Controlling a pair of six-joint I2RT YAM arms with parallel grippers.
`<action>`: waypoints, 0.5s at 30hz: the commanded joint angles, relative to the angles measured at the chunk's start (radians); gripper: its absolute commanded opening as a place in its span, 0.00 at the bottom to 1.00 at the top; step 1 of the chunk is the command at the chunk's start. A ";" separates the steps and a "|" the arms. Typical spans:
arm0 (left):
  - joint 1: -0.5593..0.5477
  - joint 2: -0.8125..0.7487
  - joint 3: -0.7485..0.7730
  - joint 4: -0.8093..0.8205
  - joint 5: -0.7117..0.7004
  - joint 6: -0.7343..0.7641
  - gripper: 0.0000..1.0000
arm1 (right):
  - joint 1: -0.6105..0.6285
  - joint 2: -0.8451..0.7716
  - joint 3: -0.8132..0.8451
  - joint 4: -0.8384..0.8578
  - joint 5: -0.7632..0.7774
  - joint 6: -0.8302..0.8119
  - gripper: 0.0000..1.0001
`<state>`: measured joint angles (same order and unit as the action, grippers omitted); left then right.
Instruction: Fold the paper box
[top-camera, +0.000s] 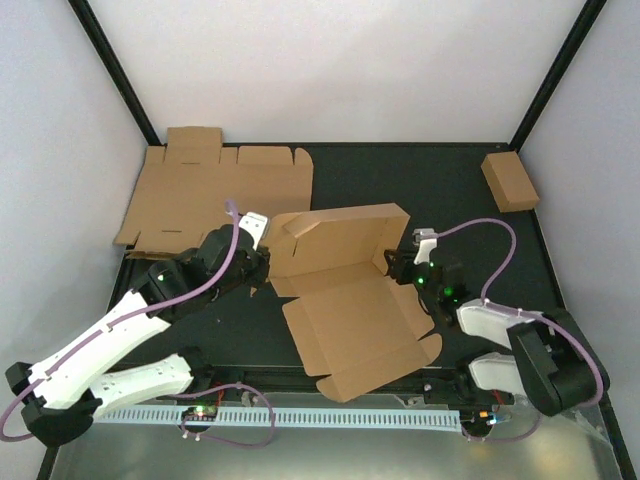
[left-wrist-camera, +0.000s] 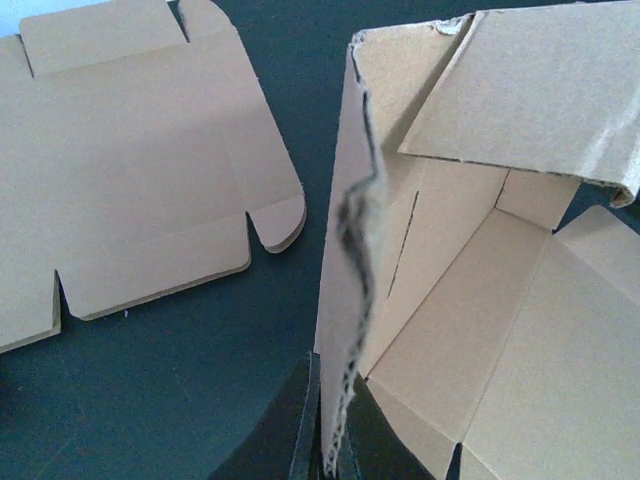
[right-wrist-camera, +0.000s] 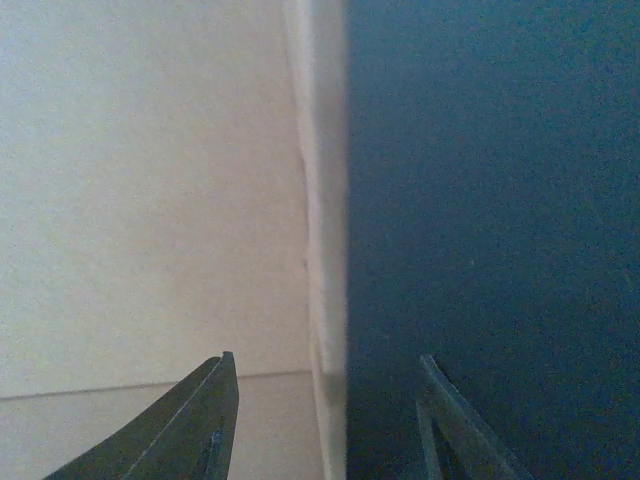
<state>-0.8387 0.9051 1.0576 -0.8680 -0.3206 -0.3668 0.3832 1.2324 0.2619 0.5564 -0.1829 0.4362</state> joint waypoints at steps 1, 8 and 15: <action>0.009 -0.030 0.006 0.017 0.003 -0.003 0.01 | 0.001 0.072 0.011 0.116 0.007 0.006 0.52; 0.010 -0.029 -0.001 0.016 0.002 -0.004 0.02 | 0.000 0.197 0.028 0.277 -0.025 0.037 0.44; 0.013 -0.022 -0.002 0.017 0.009 -0.004 0.02 | 0.000 0.287 0.043 0.407 -0.025 0.047 0.35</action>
<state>-0.8341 0.8902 1.0481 -0.8680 -0.3202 -0.3668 0.3828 1.4921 0.2806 0.8207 -0.2100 0.4816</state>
